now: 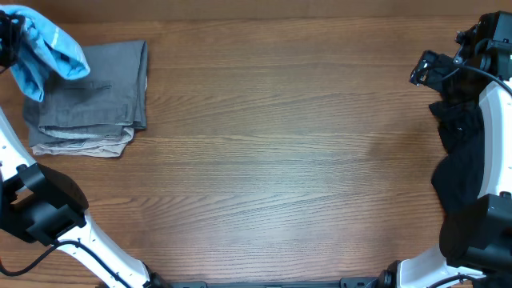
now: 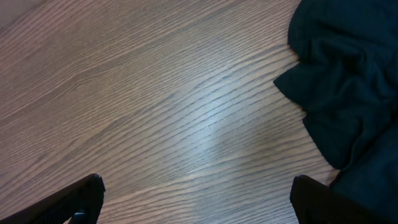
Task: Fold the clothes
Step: 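Lower the blue shirt onto the grey clothes stack with the left gripper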
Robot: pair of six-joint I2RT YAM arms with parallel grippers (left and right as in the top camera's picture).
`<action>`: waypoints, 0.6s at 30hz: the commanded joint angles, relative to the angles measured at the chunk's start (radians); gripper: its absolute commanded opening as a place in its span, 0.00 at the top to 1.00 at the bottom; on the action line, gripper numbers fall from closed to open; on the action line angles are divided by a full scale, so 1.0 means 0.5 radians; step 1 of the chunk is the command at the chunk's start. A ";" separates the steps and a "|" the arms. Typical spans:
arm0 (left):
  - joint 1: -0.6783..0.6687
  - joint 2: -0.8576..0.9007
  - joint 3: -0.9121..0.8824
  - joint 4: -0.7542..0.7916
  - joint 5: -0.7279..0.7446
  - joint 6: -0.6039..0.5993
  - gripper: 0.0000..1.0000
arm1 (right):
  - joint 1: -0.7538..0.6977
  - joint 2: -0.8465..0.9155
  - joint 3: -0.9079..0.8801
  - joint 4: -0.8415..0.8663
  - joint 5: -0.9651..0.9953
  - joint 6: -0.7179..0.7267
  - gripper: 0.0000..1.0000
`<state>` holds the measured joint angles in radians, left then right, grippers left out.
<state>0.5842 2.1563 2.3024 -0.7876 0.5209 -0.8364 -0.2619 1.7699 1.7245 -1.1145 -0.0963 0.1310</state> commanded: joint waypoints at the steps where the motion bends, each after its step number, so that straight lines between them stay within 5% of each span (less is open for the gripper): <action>1: -0.017 -0.036 0.046 0.049 0.033 -0.071 0.96 | -0.006 -0.012 0.005 0.010 0.012 0.008 0.00; 18: -0.225 -0.036 -0.285 0.123 -0.304 0.010 0.96 | -0.006 -0.012 0.005 0.011 0.012 0.008 0.00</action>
<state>0.4915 2.1563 2.2192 -0.7460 0.3767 -0.8547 -0.2619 1.7699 1.7245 -1.1141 -0.0963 0.1310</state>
